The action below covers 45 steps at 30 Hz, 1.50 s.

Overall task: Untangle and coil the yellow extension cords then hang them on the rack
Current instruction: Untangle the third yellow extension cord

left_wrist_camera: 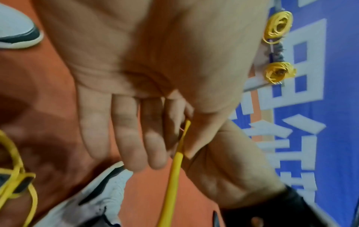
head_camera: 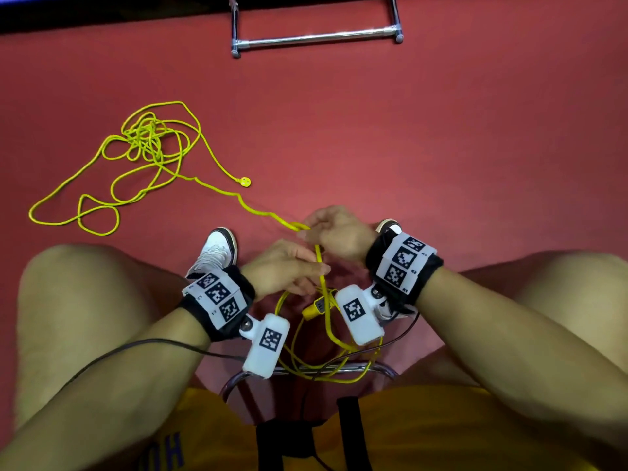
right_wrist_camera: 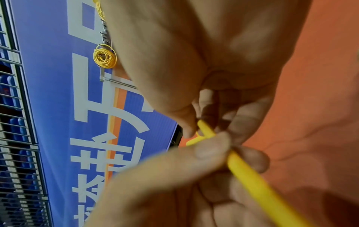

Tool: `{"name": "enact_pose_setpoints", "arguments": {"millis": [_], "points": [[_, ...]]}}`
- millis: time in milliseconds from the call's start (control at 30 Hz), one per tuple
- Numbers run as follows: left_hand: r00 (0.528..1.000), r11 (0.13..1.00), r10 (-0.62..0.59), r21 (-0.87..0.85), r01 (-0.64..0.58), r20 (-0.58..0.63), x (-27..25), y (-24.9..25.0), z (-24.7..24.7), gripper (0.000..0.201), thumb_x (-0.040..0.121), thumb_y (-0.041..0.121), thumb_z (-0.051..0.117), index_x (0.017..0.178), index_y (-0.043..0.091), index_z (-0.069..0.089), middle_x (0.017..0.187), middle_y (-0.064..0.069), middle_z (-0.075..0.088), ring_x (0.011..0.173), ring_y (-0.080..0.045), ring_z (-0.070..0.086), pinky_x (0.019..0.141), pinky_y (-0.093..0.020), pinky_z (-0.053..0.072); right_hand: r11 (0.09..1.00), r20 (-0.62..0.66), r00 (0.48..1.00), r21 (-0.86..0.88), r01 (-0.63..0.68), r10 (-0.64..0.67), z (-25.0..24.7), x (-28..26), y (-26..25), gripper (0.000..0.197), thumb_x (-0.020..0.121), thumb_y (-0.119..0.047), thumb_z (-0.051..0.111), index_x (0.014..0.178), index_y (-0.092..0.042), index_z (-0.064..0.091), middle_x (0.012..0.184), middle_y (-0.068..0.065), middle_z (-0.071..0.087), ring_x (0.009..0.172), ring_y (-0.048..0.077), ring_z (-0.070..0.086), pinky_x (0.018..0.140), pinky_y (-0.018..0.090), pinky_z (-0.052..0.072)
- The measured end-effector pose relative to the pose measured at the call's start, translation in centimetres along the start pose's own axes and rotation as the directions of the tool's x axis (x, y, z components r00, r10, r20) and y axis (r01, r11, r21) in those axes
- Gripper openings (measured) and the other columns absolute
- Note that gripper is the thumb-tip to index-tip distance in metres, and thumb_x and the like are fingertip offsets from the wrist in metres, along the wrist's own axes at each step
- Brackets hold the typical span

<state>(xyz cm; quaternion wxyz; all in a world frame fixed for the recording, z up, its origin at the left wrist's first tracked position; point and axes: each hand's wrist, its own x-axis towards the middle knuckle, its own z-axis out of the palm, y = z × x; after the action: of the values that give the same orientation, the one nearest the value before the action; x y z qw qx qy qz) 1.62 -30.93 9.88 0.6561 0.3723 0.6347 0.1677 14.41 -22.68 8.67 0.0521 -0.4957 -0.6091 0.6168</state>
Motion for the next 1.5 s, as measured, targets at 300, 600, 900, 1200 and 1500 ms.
{"name": "enact_pose_setpoints", "arguments": {"millis": [300,600,900,1200,1500], "points": [[0.89,0.753,-0.129,-0.627,-0.2,-0.438,1.8,0.3,-2.9,0.021,0.101,0.038,0.053,0.095,0.017,0.055,0.086,-0.002,0.06,0.08,-0.018,0.066,0.067,-0.037,0.056,0.962,0.077,0.997,0.273,-0.033,0.012,-0.1,-1.0,-1.6,0.01,0.098,-0.006,0.054,0.088,-0.006,0.056,0.062,0.008,0.052,0.048,0.024,0.062,0.044,0.03,0.054],[0.902,0.857,0.026,-0.456,-0.242,-0.43,2.0,0.4,-4.1,0.023,0.094,0.009,0.063,0.073,0.014,0.055,0.068,0.0,0.051,0.056,-0.009,0.032,0.04,-0.018,0.018,0.991,-0.038,0.995,0.1,0.094,-0.09,-0.9,-0.2,-1.0,0.02,0.095,-0.005,0.052,0.078,-0.014,0.058,0.057,0.002,0.047,0.034,0.012,0.044,0.032,0.018,0.031],[0.955,0.865,0.288,-0.408,-0.293,-0.076,-0.9,2.2,-3.0,0.006,0.087,0.012,0.065,0.083,0.009,0.061,0.074,0.001,0.066,0.055,-0.006,0.047,0.044,-0.018,0.021,0.774,-0.136,0.908,-0.582,0.251,-0.397,-2.6,0.5,-0.3,0.006,0.093,-0.027,0.059,0.094,-0.022,0.063,0.09,0.001,0.072,0.091,0.03,0.063,0.077,0.038,0.048],[0.886,0.549,0.207,-0.7,-0.456,-0.415,0.1,4.1,-4.5,0.019,0.1,0.0,0.047,0.084,0.011,0.052,0.084,-0.001,0.072,0.064,-0.006,0.064,0.058,-0.016,0.054,0.871,0.407,0.9,-0.372,0.321,-0.158,1.7,-1.2,1.3,0.02,0.074,-0.031,0.06,0.093,-0.033,0.065,0.092,-0.009,0.063,0.088,0.015,0.058,0.088,0.036,0.05],[0.794,0.326,-0.076,-0.767,-0.552,-0.603,1.5,2.0,-7.6,0.022,0.102,0.006,0.044,0.082,0.013,0.049,0.061,0.0,0.061,0.063,-0.017,0.069,0.062,-0.033,0.059,0.995,0.281,0.959,0.101,-0.01,-0.019,0.3,-1.0,0.6,0.04,0.106,-0.033,0.041,0.073,-0.011,0.044,0.034,-0.007,0.035,0.025,0.01,0.036,0.03,0.019,0.036]]}}
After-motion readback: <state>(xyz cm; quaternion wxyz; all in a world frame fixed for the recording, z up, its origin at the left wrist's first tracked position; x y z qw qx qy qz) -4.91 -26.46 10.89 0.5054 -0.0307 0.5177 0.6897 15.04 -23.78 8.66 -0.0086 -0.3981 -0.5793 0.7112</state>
